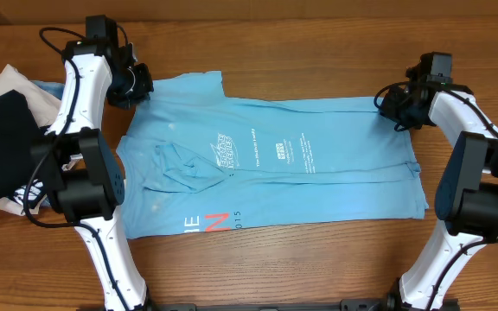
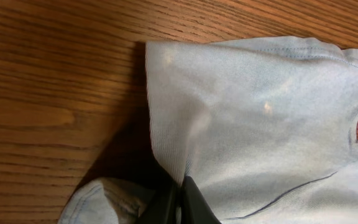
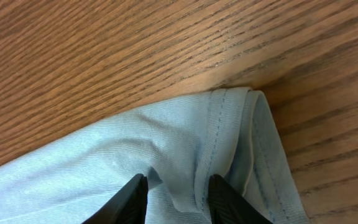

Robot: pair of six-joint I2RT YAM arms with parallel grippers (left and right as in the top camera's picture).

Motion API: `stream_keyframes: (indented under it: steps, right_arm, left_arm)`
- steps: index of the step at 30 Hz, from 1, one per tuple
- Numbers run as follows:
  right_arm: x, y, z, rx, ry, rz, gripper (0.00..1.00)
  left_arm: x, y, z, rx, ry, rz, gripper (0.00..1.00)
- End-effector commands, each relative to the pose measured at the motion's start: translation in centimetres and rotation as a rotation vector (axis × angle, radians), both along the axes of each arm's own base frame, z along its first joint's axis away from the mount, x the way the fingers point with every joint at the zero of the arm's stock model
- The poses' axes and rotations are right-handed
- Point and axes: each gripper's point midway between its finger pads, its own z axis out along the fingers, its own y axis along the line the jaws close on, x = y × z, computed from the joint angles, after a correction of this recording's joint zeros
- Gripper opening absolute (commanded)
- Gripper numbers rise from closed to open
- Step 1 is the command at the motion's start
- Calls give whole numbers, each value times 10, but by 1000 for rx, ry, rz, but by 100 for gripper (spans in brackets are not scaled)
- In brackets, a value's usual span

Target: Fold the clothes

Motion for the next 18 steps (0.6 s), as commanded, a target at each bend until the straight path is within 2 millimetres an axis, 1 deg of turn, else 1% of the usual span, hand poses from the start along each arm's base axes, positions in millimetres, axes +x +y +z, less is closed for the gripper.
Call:
stream_keyframes:
  steps: [1,4,10,12,15,16,18]
  right_arm:
    - [5,-16,13,-58,-20,-33,35]
    - [0,-20,11,-63,1,-44,35]
    - [-9,-19,7,-55,41,-43,35]
    - [-9,-19,7,-56,41,-43,31]
    - [-9,-19,7,-56,39,-43,14]
    - [-9,-19,7,-56,39,-43,11]
    - [-9,-19,8,-56,38,-43,10]
  left_arm:
    - [4,-3,20,13,-41,-11,5]
    - [4,-3,20,13,-41,-11,5]
    - [4,-3,20,12,-40,-11,6]
    - [4,-3,19,12,-39,-11,5]
    - [4,-3,19,12,-39,-11,5]
    - [4,-3,19,12,-39,-11,5]
    - [4,-3,19,12,-38,-11,5]
